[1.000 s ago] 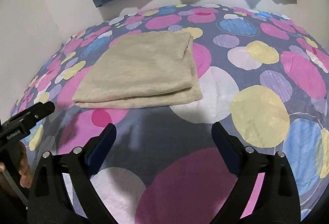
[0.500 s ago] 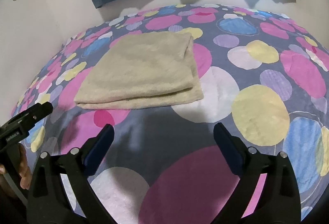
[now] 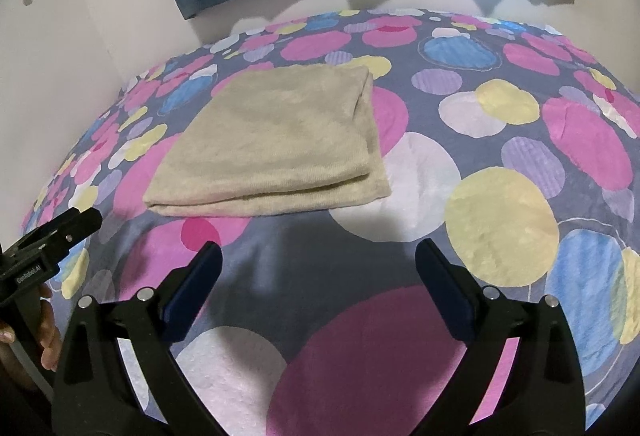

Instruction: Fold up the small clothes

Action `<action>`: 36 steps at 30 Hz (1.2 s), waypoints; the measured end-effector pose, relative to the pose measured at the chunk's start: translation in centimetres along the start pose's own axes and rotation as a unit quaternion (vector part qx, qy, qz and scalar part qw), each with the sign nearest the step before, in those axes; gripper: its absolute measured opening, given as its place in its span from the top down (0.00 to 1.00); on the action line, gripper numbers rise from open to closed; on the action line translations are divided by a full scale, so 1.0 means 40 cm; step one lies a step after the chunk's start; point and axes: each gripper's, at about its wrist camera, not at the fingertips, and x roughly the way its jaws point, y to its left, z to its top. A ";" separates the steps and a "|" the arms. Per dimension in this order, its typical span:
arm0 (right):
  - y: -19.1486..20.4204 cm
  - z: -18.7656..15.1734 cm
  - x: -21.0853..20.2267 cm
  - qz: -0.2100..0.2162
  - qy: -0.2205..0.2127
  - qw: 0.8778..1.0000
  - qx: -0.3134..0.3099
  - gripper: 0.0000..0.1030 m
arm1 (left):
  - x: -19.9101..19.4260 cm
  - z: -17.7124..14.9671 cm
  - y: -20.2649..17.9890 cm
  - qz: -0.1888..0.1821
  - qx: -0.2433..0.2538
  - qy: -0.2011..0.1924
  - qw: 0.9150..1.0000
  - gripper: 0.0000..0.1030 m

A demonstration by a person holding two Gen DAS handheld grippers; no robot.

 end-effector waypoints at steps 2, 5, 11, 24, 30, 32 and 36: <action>-0.002 0.001 0.000 0.000 0.000 1.000 0.001 0.06 | 0.004 0.001 0.002 -0.001 0.000 0.007 1.000 0.17; -0.005 0.004 0.000 0.002 -0.001 1.000 0.002 0.06 | 0.004 0.000 0.007 -0.001 -0.006 0.005 1.000 0.17; 0.002 0.000 -0.004 0.001 -0.001 1.000 0.002 0.06 | -0.001 -0.003 0.003 -0.001 -0.004 -0.001 1.000 0.17; 0.011 -0.003 -0.004 0.001 0.001 1.000 0.003 0.06 | -0.003 0.003 0.002 -0.002 -0.010 0.005 1.000 0.17; 0.024 -0.009 -0.001 0.003 0.004 1.000 0.001 0.06 | -0.006 0.003 -0.002 0.001 -0.003 -0.004 1.000 0.16; 0.025 -0.010 0.002 0.003 0.005 1.000 0.000 0.06 | -0.005 0.003 0.000 0.000 -0.006 -0.005 1.000 0.16; 0.022 -0.012 0.008 0.005 0.010 1.000 -0.001 0.06 | -0.002 0.001 0.006 0.014 -0.010 -0.002 1.000 0.15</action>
